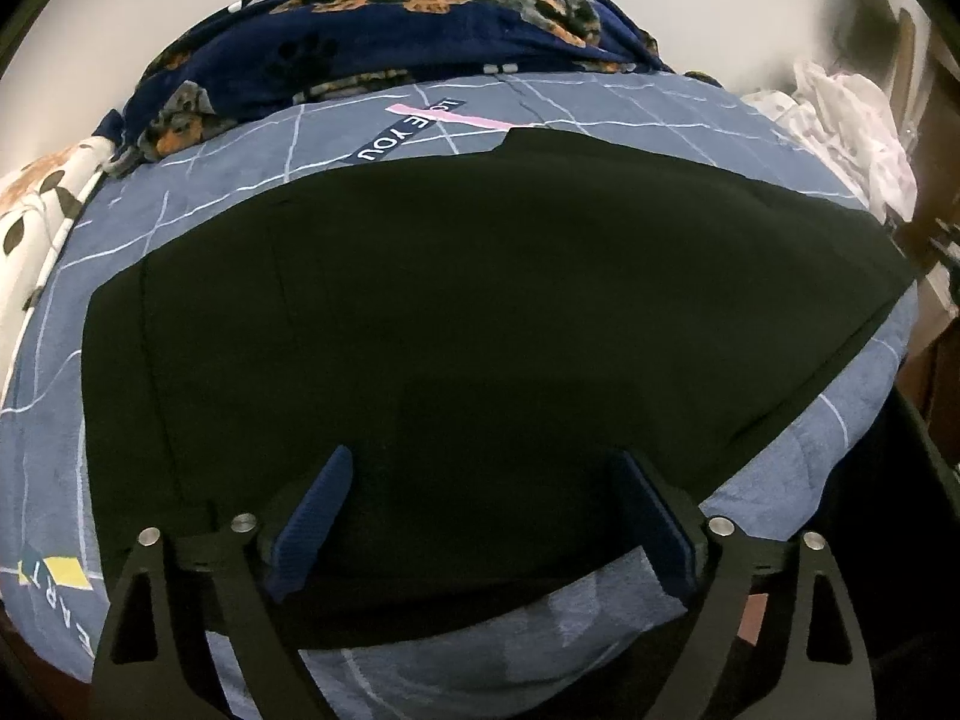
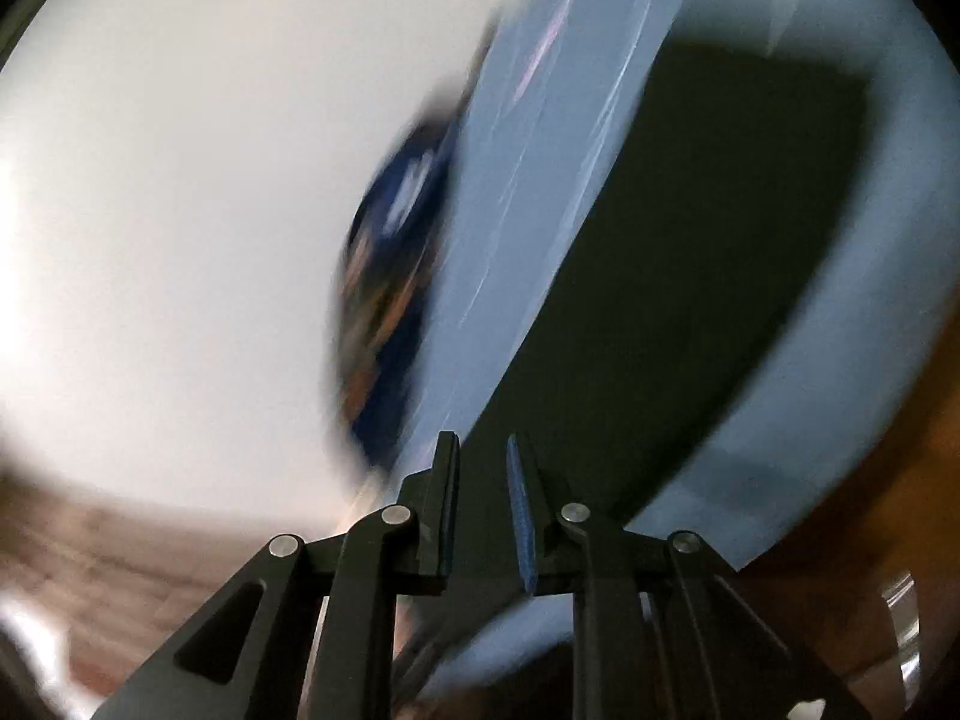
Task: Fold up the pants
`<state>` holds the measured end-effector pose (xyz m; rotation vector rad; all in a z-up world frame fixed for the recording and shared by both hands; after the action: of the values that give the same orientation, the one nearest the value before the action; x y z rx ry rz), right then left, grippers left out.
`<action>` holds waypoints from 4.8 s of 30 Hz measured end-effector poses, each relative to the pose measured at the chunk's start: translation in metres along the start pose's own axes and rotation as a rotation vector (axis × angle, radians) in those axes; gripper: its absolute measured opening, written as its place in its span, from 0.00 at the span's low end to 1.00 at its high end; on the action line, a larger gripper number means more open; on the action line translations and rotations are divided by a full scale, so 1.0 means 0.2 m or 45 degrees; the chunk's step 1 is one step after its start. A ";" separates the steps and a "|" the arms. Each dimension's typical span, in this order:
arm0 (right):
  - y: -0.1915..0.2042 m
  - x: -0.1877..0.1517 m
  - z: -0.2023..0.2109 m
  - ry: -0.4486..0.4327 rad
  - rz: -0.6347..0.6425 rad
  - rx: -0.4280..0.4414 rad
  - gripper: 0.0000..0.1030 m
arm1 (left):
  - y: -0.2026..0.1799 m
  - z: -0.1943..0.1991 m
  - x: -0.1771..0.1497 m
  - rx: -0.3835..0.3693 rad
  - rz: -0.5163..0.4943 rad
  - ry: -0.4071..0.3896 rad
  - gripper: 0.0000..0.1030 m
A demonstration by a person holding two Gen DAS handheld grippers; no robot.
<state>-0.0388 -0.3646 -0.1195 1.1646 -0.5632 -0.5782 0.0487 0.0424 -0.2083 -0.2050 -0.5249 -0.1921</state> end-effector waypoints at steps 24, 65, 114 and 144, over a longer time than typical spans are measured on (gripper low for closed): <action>-0.16 -0.50 -0.80 0.403 -0.068 -0.247 0.18 | -0.01 0.00 0.01 -0.061 0.076 0.003 0.95; -0.16 -0.52 -0.84 0.413 0.025 -0.281 0.02 | 0.17 0.06 -0.01 -0.024 0.098 0.066 0.95; -0.18 -0.33 -0.56 0.320 -0.029 -0.284 0.11 | -0.63 -0.11 0.02 -0.204 -0.209 0.048 0.80; -0.71 0.71 0.95 -0.571 -0.025 -0.482 0.36 | -0.62 -0.11 0.04 -0.239 -0.136 0.068 0.81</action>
<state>-0.0829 -0.6309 -0.1830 0.6817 -0.7833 -0.9297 0.0372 -0.0826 -0.2058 -0.3542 -0.4650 -0.3507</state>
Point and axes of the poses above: each gripper's, at about its wrist camera, not at the fingertips, and z roughly against the way its jaws point, y to its left, x to its top, the point moved 10 cm from there along -z, roughly the way its jaws point, and after that the axes turned 10 degrees about z, right-handed, at the moved point
